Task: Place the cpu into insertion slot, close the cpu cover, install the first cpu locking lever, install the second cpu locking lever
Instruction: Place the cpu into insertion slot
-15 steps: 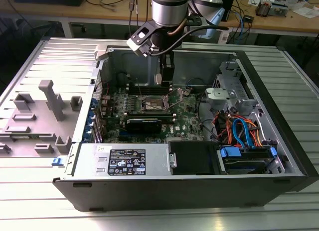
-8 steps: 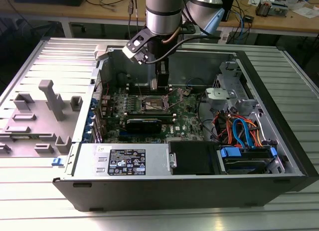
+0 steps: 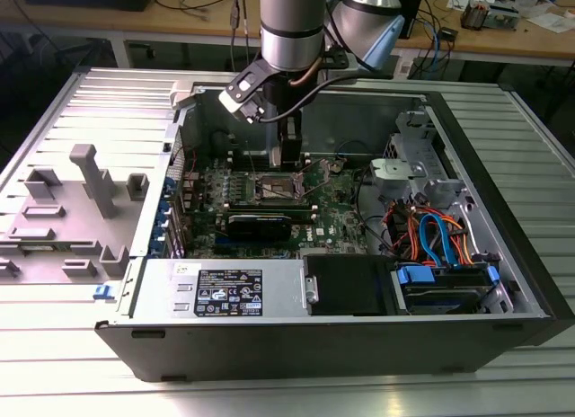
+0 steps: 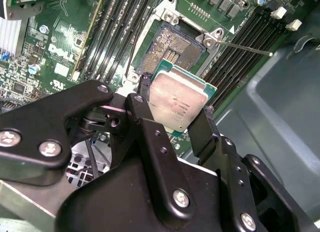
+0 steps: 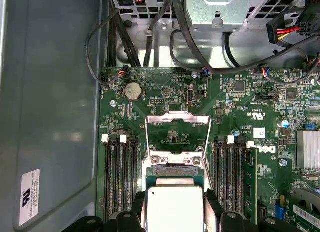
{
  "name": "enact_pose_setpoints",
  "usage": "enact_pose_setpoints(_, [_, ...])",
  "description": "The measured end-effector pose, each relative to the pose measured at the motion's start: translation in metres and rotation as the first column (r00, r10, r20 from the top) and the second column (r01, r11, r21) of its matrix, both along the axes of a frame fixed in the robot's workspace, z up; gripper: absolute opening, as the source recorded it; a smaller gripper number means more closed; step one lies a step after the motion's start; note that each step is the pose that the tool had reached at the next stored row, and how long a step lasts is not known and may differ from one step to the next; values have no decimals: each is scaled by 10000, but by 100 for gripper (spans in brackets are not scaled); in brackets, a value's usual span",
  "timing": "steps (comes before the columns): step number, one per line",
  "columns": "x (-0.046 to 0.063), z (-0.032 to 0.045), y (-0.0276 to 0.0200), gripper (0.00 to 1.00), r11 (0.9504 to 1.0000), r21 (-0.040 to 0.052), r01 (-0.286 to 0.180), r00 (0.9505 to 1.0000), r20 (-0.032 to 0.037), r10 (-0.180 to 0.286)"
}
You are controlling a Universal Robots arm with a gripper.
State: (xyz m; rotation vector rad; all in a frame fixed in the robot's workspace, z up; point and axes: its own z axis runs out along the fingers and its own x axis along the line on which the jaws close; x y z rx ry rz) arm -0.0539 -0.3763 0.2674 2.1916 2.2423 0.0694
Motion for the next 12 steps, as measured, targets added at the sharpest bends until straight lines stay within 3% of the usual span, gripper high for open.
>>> enact_pose_setpoints(12, [0, -22, 1, 55, 10000, 7, 0, 10000, 4, 0])
